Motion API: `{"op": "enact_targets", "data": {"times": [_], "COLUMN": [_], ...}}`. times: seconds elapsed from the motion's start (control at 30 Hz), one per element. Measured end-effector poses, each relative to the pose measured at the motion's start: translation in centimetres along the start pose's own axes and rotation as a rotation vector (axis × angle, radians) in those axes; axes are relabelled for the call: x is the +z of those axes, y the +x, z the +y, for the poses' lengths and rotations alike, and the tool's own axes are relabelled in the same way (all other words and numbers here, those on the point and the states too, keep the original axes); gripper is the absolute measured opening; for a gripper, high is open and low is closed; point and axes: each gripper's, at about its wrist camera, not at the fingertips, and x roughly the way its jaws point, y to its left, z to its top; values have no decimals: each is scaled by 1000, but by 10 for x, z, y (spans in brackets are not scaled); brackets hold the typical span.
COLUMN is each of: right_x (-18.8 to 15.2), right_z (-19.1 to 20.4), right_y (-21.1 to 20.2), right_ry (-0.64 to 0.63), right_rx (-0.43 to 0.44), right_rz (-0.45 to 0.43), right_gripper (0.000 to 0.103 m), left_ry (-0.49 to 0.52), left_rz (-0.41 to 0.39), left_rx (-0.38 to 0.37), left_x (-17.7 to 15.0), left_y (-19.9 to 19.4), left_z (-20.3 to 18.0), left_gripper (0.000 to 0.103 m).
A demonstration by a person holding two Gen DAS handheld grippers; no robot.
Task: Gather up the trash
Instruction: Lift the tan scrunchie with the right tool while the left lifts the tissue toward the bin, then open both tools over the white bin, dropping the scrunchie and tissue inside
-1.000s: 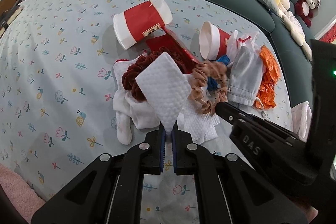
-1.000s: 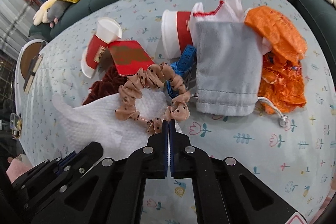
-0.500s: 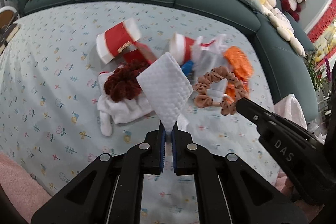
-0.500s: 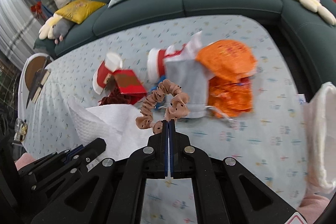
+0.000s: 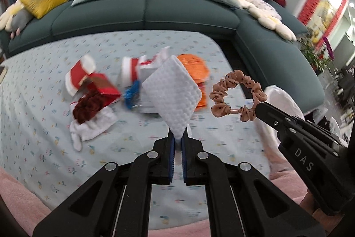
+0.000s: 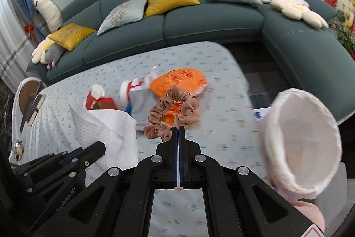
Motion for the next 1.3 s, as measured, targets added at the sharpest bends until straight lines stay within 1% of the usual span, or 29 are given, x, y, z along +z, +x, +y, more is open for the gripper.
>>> {"op": "enact_targets", "data": {"times": [0.23,0.53,0.73,0.93,1.13,1.3], "right_x": [-10,-24,-34,-44,-50,-53], "right_z": [-55,-125,-159,-189,-214,-228], "right_y": [-36,-60,-63,-62,-57,-53], "right_ry": [40,140,190,234,272,294], "right_rx": [-75,-149,-193,-219,-237,-239], "right_rz": [-56,-84,-87,-75,-64,-54], "right_gripper": [1,1,1,1,1,1], "left_ry": [90,207,264,317,344,342], "left_rz": [-18,-39,-40,-37,-18,21], "left_rx": [-34,-93,-122,-181,-231,-262], "left_x": [1,3,4,5,9,11], "left_y": [-5,-5,0,7,18,34], "left_z": [-53,-122,-161,-202,-230,-247], "left_gripper": [5,5,5,5,5,5]}}
